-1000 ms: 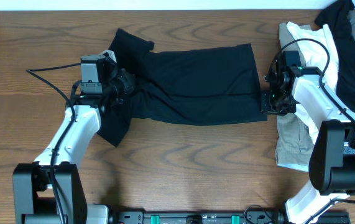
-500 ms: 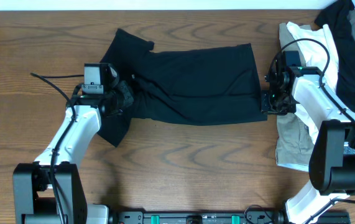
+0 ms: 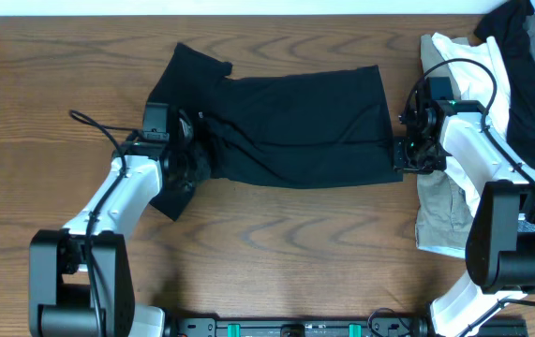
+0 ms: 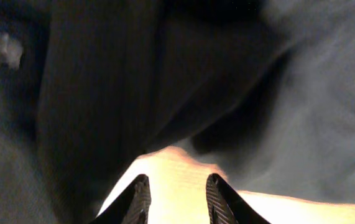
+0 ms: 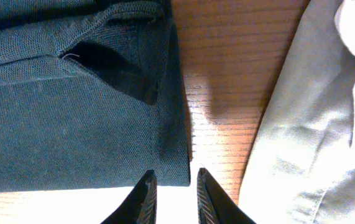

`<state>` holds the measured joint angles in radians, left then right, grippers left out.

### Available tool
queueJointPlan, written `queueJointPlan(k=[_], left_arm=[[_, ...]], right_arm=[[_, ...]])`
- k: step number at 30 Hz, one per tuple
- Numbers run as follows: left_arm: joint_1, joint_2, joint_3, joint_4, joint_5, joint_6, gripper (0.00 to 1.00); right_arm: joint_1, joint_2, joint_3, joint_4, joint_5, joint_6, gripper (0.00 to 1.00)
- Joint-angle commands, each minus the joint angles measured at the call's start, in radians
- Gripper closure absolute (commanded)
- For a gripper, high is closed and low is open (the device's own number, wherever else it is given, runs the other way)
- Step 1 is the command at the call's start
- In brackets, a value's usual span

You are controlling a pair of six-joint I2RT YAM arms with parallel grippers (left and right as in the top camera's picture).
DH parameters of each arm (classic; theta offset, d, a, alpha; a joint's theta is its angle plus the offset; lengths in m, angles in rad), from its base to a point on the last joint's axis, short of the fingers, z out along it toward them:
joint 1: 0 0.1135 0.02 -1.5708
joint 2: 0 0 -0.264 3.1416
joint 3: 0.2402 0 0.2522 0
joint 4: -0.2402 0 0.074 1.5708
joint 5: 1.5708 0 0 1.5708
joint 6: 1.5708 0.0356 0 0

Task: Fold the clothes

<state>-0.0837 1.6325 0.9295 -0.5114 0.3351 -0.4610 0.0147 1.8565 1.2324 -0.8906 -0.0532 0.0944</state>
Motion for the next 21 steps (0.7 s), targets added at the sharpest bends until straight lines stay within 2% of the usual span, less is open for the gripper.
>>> queueJointPlan(k=[1,6,10,14,21], left_arm=[[-0.001,0.016,-0.03,-0.023,-0.074,0.03,0.68],[-0.001,0.017,-0.103,0.005,-0.132,0.042,0.67],[0.011,0.017,-0.177,0.084,-0.31,0.041,0.67],[0.063,0.017,-0.194,0.136,-0.42,0.028,0.67],[0.238,0.017,-0.193,0.185,-0.426,-0.016,0.67]], right_arm=[[0.005,-0.005,-0.004,0.001,-0.004,-0.006,0.79],[0.005,-0.005,-0.004,-0.001,-0.004,-0.006,0.79],[0.005,-0.005,-0.004,-0.007,-0.003,-0.006,0.79],[0.005,-0.005,-0.004,-0.016,-0.003,-0.007,0.79],[0.005,-0.005,-0.004,-0.023,-0.003,-0.016,0.8]])
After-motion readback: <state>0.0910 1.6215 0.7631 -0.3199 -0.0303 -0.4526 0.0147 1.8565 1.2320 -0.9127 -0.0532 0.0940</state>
